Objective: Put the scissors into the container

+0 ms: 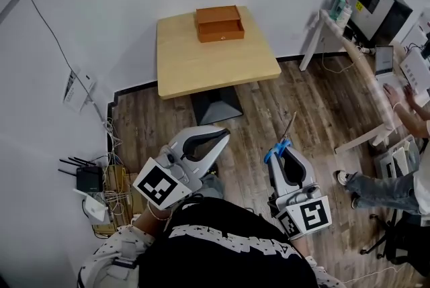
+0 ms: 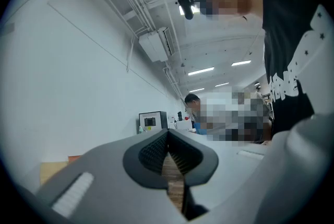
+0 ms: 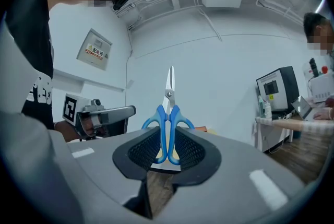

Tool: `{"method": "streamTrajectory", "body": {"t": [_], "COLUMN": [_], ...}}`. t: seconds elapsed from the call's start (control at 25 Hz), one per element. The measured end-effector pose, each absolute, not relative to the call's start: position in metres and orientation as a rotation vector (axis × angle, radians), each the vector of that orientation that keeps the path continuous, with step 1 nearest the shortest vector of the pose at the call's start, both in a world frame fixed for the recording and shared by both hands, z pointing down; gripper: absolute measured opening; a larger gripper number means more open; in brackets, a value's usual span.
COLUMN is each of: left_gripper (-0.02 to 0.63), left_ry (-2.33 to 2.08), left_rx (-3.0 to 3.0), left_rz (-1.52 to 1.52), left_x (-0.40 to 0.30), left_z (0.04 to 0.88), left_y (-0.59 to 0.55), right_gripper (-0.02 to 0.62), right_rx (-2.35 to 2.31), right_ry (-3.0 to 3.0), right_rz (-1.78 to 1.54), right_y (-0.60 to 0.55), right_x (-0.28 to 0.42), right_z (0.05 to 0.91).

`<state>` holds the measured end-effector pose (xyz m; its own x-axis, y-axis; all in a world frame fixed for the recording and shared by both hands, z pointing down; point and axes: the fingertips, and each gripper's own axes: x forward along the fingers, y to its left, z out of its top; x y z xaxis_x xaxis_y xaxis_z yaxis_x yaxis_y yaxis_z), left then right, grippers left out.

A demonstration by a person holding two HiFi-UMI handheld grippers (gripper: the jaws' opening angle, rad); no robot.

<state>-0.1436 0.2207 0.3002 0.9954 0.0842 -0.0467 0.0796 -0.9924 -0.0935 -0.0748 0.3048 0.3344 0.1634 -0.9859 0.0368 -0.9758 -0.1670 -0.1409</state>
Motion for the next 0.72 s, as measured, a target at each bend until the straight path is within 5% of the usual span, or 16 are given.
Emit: {"method": "streamTrajectory", "body": {"t": [0.72], "left_gripper": [0.002], "left_ry": [-0.147], "left_rx": [-3.074], "left_rz": [0.122], "left_x": [-0.086], "left_z": [0.300], "left_y": [0.083], "right_gripper": [0.101], "right_rx": [-2.392], "right_ry": [1.959], "right_rz": [-0.147], "right_y": [0.174], "right_x": [-0.019], "right_z": [0.319]}}
